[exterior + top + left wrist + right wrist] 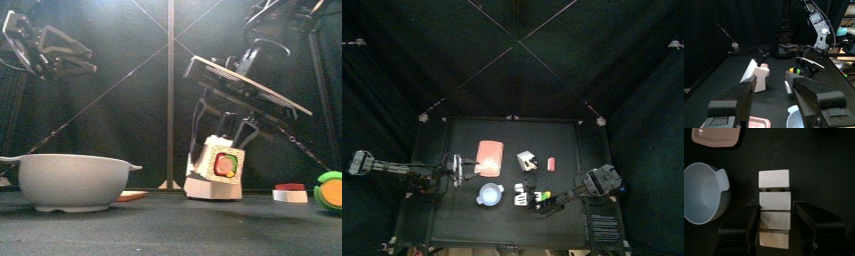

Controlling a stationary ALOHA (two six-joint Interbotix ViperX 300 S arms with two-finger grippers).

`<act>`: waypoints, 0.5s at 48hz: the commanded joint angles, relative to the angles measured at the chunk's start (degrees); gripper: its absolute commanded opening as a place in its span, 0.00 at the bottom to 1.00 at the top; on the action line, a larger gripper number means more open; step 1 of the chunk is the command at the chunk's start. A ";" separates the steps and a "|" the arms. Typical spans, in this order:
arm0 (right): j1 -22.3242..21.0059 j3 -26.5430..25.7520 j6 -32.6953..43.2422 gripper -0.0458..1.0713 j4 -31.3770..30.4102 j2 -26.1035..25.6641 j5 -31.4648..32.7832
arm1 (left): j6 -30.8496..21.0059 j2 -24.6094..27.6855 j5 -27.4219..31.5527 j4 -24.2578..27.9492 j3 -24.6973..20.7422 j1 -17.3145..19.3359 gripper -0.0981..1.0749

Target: Put sushi roll on plate

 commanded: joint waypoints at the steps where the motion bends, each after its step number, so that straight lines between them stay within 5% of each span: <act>1: -0.26 -2.29 0.35 0.68 -0.97 -2.64 -0.18 | 0.00 0.09 -0.53 0.00 -0.70 0.09 0.83; 24: -4.57 -11.34 0.26 0.68 -10.11 -3.60 -1.58 | 0.00 -2.99 -0.53 0.00 0.97 0.26 0.83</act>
